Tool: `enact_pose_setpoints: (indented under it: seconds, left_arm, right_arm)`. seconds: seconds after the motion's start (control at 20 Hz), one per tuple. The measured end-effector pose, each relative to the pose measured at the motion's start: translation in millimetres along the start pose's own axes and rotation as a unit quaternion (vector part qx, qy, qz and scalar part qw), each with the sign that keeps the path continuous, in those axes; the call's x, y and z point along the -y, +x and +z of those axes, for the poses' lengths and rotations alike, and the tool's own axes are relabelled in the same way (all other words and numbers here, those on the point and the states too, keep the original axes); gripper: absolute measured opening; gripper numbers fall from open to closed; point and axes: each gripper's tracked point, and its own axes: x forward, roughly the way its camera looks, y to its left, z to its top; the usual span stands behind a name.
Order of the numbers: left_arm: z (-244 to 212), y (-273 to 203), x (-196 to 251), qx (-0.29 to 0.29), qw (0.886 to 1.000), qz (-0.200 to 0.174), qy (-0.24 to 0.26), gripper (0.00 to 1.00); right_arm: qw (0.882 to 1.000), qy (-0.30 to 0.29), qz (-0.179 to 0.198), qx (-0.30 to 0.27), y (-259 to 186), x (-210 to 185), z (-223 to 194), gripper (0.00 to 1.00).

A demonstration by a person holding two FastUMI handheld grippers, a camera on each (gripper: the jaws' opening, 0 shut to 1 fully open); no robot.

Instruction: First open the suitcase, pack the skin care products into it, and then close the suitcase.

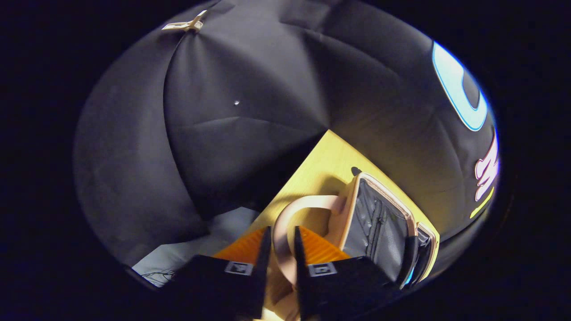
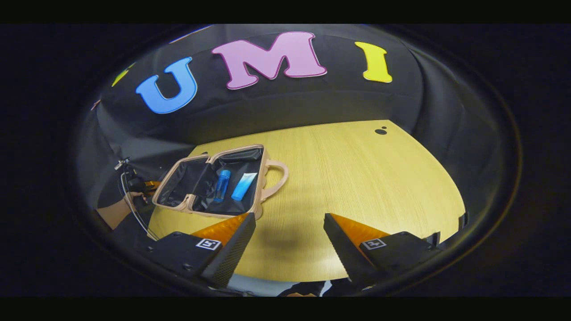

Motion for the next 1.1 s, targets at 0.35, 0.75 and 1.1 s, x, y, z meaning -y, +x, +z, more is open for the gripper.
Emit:
enact_pose_setpoints:
  seconds: [0.35, 0.75, 1.1]
  left_arm:
    - [30, -49, 30, 0.040, 0.997, -0.038, 0.048, 0.11]
    - [87, -201, 172, 0.145, 0.971, -0.124, 0.145, 0.09]
    - [24, -263, 335, 0.153, 0.951, -0.192, 0.190, 0.09]
  right_arm:
    - [1.000, -0.007, -0.002, 0.000, -1, 12, -2, 0.98]
    - [0.999, -0.013, 0.032, 0.015, -5, 1, 12, 0.98]
    - [0.997, -0.012, 0.067, 0.028, -15, 23, 23, 0.98]
